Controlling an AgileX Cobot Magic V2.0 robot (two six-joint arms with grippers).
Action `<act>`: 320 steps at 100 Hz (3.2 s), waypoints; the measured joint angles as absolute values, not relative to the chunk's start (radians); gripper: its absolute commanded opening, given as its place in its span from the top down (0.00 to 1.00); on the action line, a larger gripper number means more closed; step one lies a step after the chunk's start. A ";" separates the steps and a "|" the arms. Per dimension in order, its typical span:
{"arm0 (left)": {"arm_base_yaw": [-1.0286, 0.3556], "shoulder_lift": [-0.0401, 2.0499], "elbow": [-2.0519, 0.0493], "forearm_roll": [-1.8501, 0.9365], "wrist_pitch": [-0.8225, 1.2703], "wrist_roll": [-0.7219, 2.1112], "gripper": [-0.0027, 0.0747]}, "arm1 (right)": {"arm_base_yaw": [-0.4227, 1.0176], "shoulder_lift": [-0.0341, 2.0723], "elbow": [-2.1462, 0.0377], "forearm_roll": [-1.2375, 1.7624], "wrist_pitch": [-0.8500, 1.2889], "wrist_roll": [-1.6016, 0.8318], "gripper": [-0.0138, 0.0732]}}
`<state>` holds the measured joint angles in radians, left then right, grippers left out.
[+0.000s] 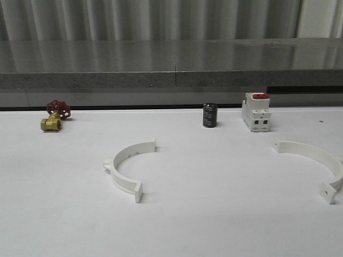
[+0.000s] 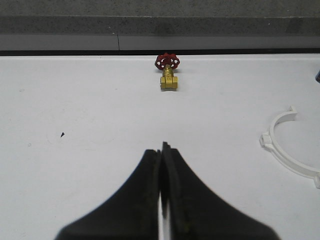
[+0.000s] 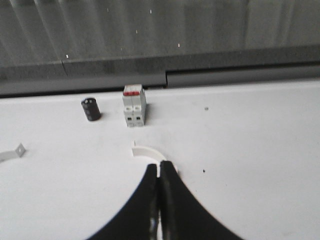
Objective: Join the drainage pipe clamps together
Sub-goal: 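Move the right gripper over the other white clamp half, then grasp the second clamp half by its tab with the right gripper and lift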
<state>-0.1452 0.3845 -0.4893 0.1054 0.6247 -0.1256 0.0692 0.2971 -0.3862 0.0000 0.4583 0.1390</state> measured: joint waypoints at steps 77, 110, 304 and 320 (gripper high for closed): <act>-0.145 0.384 -0.489 0.105 0.624 -0.126 0.99 | 0.069 1.015 -0.763 0.000 0.733 0.139 0.21; -0.145 0.384 -0.489 0.105 0.624 -0.126 0.99 | 0.089 1.236 -0.789 0.000 0.622 0.106 0.21; -0.145 0.382 -0.489 0.105 0.624 -0.126 0.99 | 0.089 1.797 -1.031 0.000 0.501 0.065 0.82; -0.145 0.382 -0.489 0.105 0.624 -0.126 0.99 | 0.107 1.797 -1.057 0.017 0.542 0.065 0.82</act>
